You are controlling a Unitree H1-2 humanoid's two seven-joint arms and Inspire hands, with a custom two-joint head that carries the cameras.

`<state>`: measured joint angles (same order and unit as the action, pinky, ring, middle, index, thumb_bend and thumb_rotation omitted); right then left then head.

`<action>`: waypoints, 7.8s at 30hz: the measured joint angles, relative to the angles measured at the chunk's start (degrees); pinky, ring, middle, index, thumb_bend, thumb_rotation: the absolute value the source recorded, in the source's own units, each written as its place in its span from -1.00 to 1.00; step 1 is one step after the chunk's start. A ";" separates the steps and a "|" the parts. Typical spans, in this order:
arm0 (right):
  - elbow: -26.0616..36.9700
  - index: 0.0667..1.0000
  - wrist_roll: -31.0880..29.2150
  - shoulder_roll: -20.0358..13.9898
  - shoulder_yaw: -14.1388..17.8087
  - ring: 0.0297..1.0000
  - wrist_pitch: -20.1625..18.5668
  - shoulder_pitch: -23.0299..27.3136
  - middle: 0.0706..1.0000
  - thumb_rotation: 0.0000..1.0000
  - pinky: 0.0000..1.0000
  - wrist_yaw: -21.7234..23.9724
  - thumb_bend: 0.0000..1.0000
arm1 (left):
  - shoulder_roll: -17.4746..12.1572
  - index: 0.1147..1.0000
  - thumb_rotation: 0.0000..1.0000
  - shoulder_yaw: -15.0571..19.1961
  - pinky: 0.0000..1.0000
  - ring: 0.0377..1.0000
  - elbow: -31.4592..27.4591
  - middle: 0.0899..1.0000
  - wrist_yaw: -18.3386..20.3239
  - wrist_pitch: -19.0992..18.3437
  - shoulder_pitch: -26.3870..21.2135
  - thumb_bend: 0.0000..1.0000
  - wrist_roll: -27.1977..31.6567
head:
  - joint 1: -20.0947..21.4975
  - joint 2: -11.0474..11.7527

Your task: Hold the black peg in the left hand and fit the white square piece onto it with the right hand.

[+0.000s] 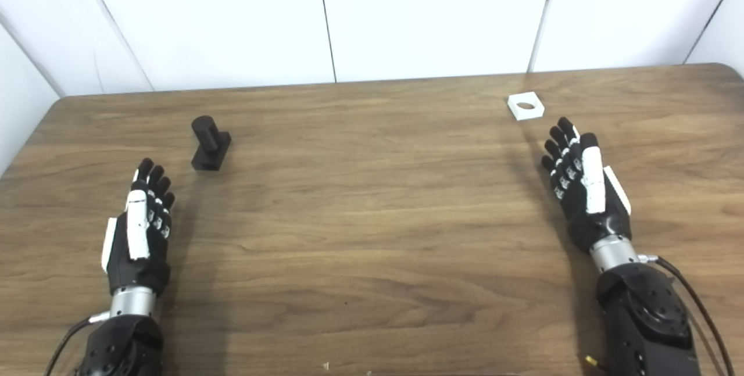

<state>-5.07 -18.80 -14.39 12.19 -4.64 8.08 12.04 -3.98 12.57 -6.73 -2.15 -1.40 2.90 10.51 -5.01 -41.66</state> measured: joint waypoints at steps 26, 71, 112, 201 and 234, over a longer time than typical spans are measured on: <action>-0.99 1.00 0.48 -0.23 -0.55 1.00 0.67 0.60 1.00 1.00 1.00 0.09 0.12 | -5.33 0.72 -0.01 -11.94 1.00 1.00 -5.15 1.00 -9.20 -16.80 -3.99 0.43 -52.52 | -0.70 1.32; -1.22 1.00 0.37 0.10 -0.43 1.00 0.99 0.65 1.00 1.00 1.00 -0.08 0.02 | -9.80 0.47 0.16 -14.46 1.00 1.00 15.51 1.00 4.28 -25.40 -23.43 0.52 -75.87 | -0.09 3.34; -1.02 1.00 -0.07 -0.01 0.02 1.00 0.89 0.36 1.00 1.00 1.00 -0.18 0.04 | -10.10 0.40 0.11 -17.66 1.00 1.00 25.97 0.92 10.84 -25.32 -28.77 0.55 -88.41 | -0.27 2.81; -0.86 1.00 0.77 -0.77 -2.01 1.00 -1.95 1.07 1.00 0.98 1.00 0.16 0.11 | -7.59 -0.15 -0.85 -34.55 1.00 1.00 -7.75 0.75 14.19 -22.36 -10.83 0.04 -69.27 | 2.72 1.23; 0.81 1.00 -3.10 0.70 -2.21 1.00 -3.74 0.40 1.00 0.83 1.00 0.12 0.13 | 0.50 -0.16 -0.86 -41.39 1.00 1.00 -17.81 0.76 22.81 -24.40 0.67 0.03 -64.79 | 2.81 -0.35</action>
<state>-4.26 -21.89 -13.69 9.98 -8.38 8.48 12.16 -3.48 -28.82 -24.53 20.66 -25.80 3.56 -54.27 -2.20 -42.01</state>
